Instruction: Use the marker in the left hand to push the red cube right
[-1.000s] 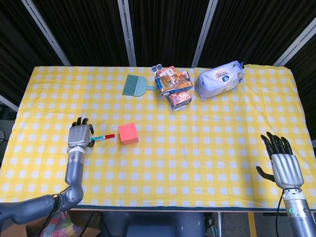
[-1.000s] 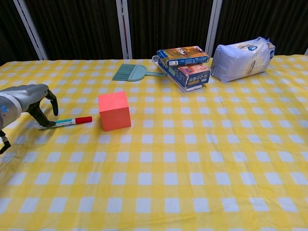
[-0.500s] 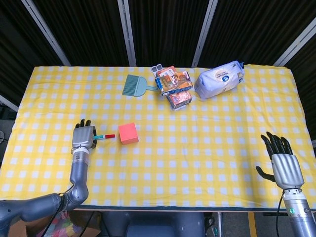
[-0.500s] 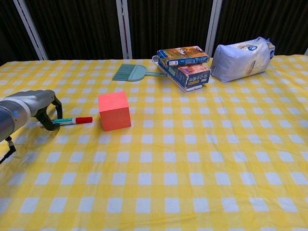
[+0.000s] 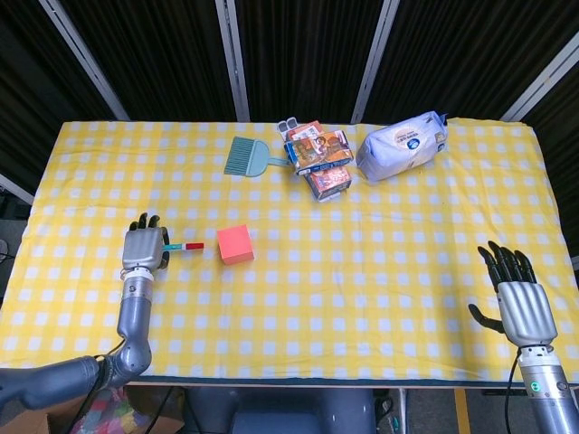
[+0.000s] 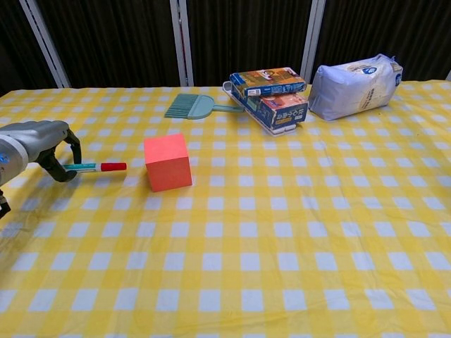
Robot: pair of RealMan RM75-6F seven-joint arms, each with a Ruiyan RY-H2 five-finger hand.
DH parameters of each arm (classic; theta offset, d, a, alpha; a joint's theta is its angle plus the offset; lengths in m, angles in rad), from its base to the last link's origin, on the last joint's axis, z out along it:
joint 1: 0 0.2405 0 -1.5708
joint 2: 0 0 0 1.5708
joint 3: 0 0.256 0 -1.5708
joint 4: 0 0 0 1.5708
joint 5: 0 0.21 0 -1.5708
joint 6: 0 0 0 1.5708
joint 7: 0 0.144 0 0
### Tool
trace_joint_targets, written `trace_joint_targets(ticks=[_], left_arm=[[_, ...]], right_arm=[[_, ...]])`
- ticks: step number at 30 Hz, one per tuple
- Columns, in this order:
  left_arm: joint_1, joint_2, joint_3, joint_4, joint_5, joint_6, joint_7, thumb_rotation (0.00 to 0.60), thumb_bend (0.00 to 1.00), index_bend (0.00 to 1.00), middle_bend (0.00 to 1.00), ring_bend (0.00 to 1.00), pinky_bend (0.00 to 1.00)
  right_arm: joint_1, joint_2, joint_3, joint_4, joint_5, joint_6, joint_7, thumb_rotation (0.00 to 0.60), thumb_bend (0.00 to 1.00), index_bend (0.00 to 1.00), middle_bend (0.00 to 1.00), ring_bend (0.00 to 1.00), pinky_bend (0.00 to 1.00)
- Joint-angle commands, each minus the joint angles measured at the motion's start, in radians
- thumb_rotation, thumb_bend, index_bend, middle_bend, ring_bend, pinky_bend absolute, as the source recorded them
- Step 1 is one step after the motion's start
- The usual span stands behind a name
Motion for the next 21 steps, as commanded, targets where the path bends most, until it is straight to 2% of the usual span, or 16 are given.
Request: trace_joint_targets(ticks=[1, 9, 21], left_arm=[[0.004, 0.012, 0.002, -0.014, 0.000, 0.002, -0.004, 0.600, 0.54, 0.55, 0.12, 0.02, 0.14], [-0.019, -0.010, -0.002, -0.007, -0.014, -0.005, 0.011, 0.600, 0.53, 0.55, 0.12, 0.02, 0.14], [-0.125, -0.124, -0.046, 0.055, -0.030, -0.016, 0.064, 0.600, 0.53, 0.55, 0.12, 0.02, 0.14]], right_arm=[[0.000, 0.000, 0.000, -0.001, 0.000, 0.000, -0.001, 0.600, 0.30, 0.00, 0.00, 0.00, 0.00], [-0.001, -0.001, 0.001, 0.000, 0.000, 0.002, -0.002, 0.600, 0.30, 0.00, 0.00, 0.00, 0.00], [-0.002, 0.002, 0.000, 0.003, -0.002, 0.004, 0.010, 0.600, 0.30, 0.00, 0.00, 0.00, 0.00]])
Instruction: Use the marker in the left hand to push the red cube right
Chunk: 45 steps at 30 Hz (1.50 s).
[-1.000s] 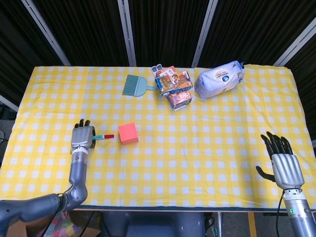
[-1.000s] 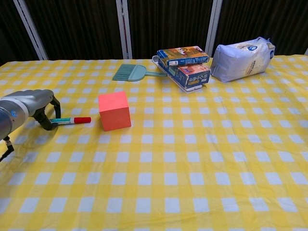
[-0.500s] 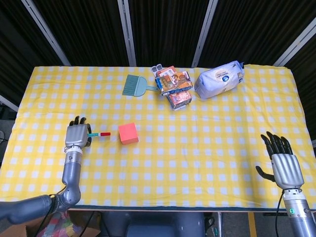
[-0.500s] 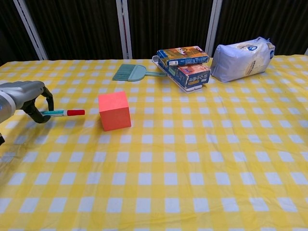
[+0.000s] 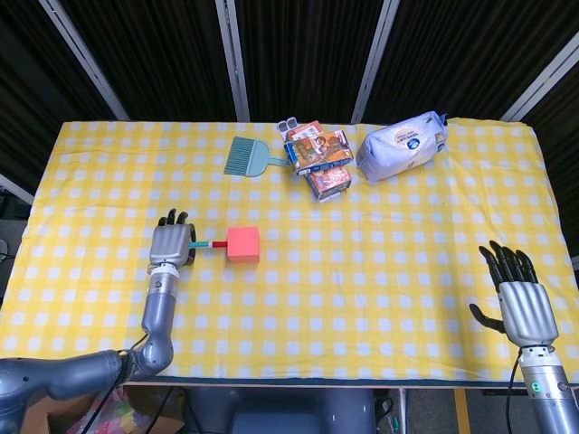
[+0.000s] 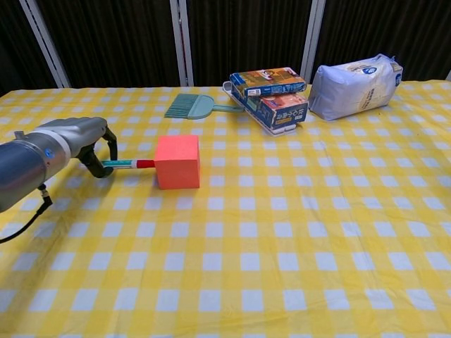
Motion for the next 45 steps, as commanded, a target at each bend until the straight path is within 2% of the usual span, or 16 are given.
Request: trace_joint_targets(ticks=[1, 11, 28, 39, 45], left_arm=[[-0.026, -0.028, -0.011, 0.014, -0.008, -0.003, 0.018, 0.600, 0.53, 0.55, 0.13, 0.02, 0.14], [-0.081, -0.099, -0.022, 0.035, -0.013, 0.007, 0.052, 0.600, 0.53, 0.55, 0.13, 0.02, 0.14], [-0.074, -0.072, -0.018, -0.034, -0.030, 0.045, 0.071, 0.600, 0.53, 0.55, 0.12, 0.02, 0.14], [-0.145, -0.162, -0.053, 0.038, -0.032, 0.024, 0.081, 0.600, 0.53, 0.55, 0.13, 0.02, 0.14], [-0.201, -0.224, -0.089, 0.083, -0.050, 0.017, 0.103, 0.600, 0.53, 0.55, 0.13, 0.02, 0.14]], right_arm=[[0.000, 0.001, 0.000, 0.000, 0.000, -0.001, 0.002, 0.600, 0.30, 0.00, 0.00, 0.00, 0.00], [0.000, 0.004, -0.001, 0.002, -0.003, -0.001, 0.009, 0.600, 0.30, 0.00, 0.00, 0.00, 0.00], [-0.002, 0.004, -0.001, -0.002, -0.002, 0.000, 0.008, 0.600, 0.30, 0.00, 0.00, 0.00, 0.00], [-0.001, 0.008, 0.000, -0.003, 0.002, -0.006, 0.016, 0.600, 0.30, 0.00, 0.00, 0.00, 0.00], [-0.001, 0.009, -0.002, -0.002, 0.000, -0.007, 0.019, 0.600, 0.30, 0.00, 0.00, 0.00, 0.00]])
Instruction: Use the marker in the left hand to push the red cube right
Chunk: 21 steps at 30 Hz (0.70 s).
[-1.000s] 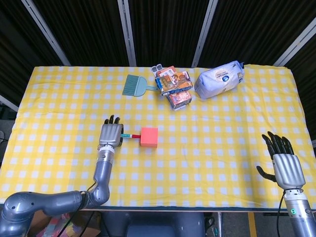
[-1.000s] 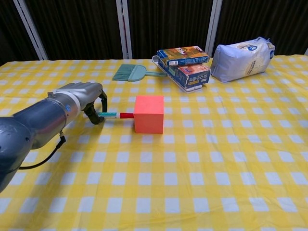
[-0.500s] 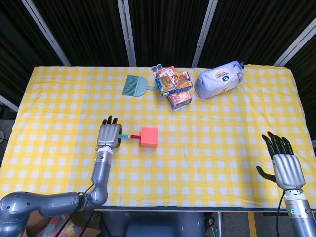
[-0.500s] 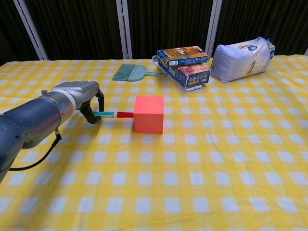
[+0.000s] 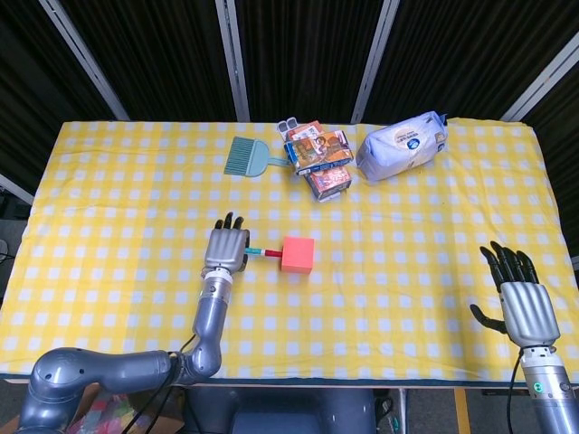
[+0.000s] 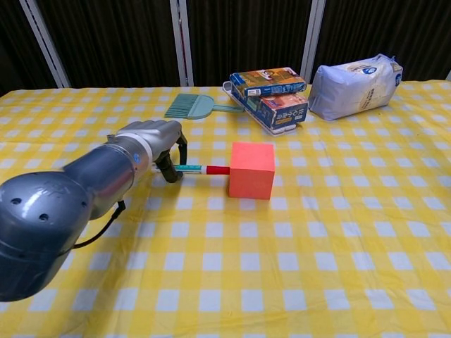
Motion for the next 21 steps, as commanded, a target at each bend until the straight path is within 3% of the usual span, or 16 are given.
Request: trace_joint_targets(ticks=[1, 8, 21], left_arm=[[-0.034, -0.036, -0.024, 0.029, -0.015, -0.005, 0.018, 0.600, 0.53, 0.55, 0.13, 0.02, 0.14], [-0.067, -0.074, -0.041, 0.054, -0.025, 0.002, 0.038, 0.600, 0.53, 0.55, 0.13, 0.02, 0.14], [-0.047, -0.031, -0.037, -0.002, -0.044, 0.027, 0.067, 0.600, 0.53, 0.55, 0.13, 0.02, 0.14]], right_arm=[[0.000, 0.000, 0.000, 0.001, 0.000, 0.000, 0.000, 0.600, 0.30, 0.00, 0.00, 0.00, 0.00], [-0.001, 0.002, 0.000, 0.003, -0.001, 0.001, 0.006, 0.600, 0.30, 0.00, 0.00, 0.00, 0.00], [-0.002, 0.000, 0.000, -0.001, 0.001, 0.002, -0.002, 0.600, 0.30, 0.00, 0.00, 0.00, 0.00]])
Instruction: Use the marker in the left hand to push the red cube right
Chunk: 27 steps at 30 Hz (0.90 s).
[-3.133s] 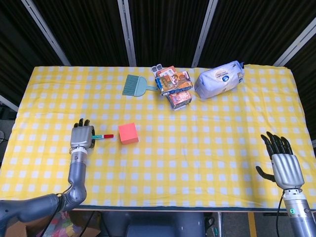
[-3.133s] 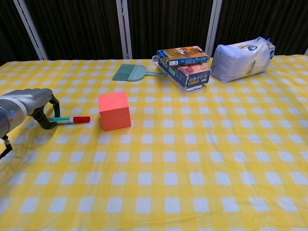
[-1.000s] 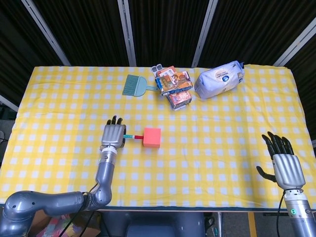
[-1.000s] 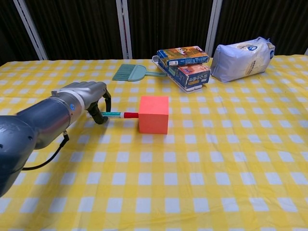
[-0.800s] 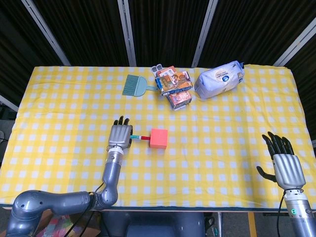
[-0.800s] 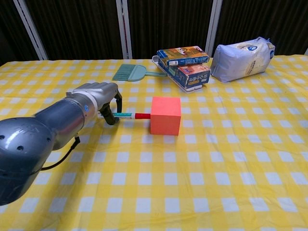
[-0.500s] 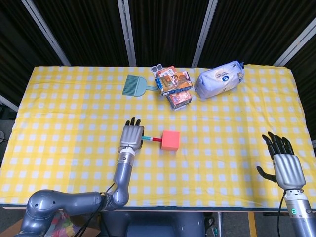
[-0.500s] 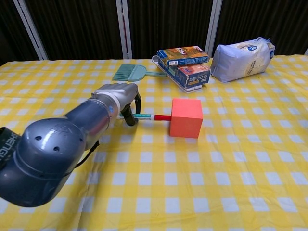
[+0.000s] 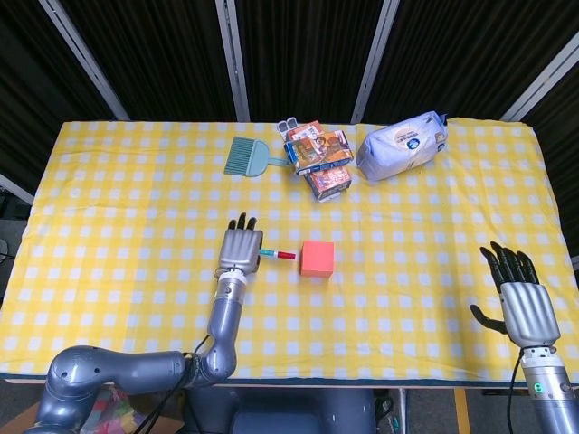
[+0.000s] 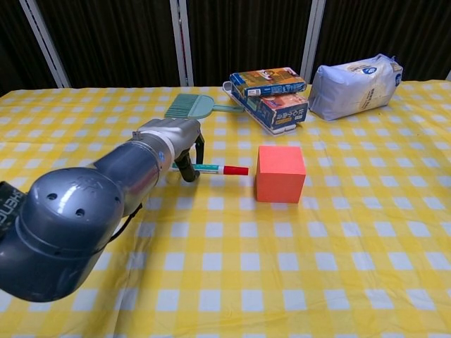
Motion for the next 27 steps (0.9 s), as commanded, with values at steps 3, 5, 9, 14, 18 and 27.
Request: trace_joint_targets(ticks=[3, 5, 9, 14, 18, 27], left_arm=[[-0.009, -0.007, -0.010, 0.007, -0.010, -0.010, 0.000, 0.600, 0.53, 0.55, 0.13, 0.02, 0.14], [-0.020, -0.018, -0.015, 0.020, -0.013, -0.018, 0.002, 0.600, 0.53, 0.55, 0.13, 0.02, 0.14], [-0.045, -0.047, -0.025, 0.055, -0.012, -0.033, 0.001, 0.600, 0.53, 0.55, 0.13, 0.02, 0.14], [-0.096, -0.096, -0.048, 0.104, -0.011, -0.055, 0.008, 0.600, 0.53, 0.55, 0.13, 0.02, 0.14], [-0.144, -0.135, -0.078, 0.153, -0.023, -0.068, 0.025, 0.600, 0.53, 0.55, 0.13, 0.02, 0.14], [-0.209, -0.199, -0.120, 0.217, -0.045, -0.075, 0.046, 0.600, 0.53, 0.55, 0.13, 0.02, 0.14]], right_arm=[[0.001, 0.001, 0.001, -0.001, 0.004, -0.004, 0.003, 0.600, 0.30, 0.00, 0.00, 0.00, 0.00], [0.002, 0.002, 0.001, -0.002, 0.007, -0.007, 0.005, 0.600, 0.30, 0.00, 0.00, 0.00, 0.00], [0.002, 0.004, 0.001, -0.003, 0.007, -0.008, 0.005, 0.600, 0.30, 0.00, 0.00, 0.00, 0.00], [0.002, 0.006, 0.000, -0.002, 0.008, -0.011, 0.008, 0.600, 0.30, 0.00, 0.00, 0.00, 0.00], [0.002, 0.007, 0.001, -0.003, 0.010, -0.012, 0.010, 0.600, 0.30, 0.00, 0.00, 0.00, 0.00], [0.001, 0.009, 0.001, -0.002, 0.010, -0.011, 0.012, 0.600, 0.30, 0.00, 0.00, 0.00, 0.00]])
